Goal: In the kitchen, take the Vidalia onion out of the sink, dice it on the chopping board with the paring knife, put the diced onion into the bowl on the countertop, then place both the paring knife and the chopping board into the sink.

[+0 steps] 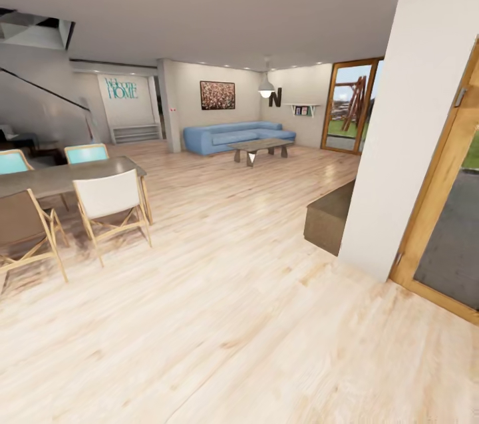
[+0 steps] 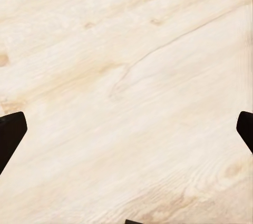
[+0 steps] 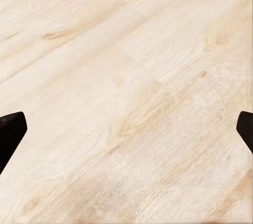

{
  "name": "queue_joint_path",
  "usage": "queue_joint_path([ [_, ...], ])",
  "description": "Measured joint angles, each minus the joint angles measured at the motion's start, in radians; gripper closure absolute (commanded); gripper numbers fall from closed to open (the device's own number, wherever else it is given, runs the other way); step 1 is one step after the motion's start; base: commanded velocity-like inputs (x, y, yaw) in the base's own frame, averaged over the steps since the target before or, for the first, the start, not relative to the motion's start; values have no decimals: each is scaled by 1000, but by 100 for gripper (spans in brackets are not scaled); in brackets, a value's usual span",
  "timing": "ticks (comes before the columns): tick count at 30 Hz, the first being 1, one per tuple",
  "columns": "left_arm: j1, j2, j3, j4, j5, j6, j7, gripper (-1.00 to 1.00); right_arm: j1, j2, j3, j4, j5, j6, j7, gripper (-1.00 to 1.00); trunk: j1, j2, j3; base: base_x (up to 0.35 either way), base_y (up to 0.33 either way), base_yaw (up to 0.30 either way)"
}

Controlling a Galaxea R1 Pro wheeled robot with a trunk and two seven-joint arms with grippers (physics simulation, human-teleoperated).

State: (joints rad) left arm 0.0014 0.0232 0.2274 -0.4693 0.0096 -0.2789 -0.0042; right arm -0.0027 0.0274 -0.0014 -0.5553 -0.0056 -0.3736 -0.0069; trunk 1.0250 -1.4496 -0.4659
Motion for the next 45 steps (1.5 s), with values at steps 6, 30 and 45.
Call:
queue_joint_path([
  [6,0,0,0,0,-1,0,0,-100,0,0,0,0,0,0,0,-100,0,0,4,0,0,-245],
  [30,0,1,0,1,-1,-1,0,-100,0,-1,-127,0,-23,-15,-5,-100,0,0,24,0,0,-247],
  [45,0,2,0,0,-1,-1,0,-100,0,0,-159,0,-24,-14,-3,-100,0,0,34,0,0,-234],
])
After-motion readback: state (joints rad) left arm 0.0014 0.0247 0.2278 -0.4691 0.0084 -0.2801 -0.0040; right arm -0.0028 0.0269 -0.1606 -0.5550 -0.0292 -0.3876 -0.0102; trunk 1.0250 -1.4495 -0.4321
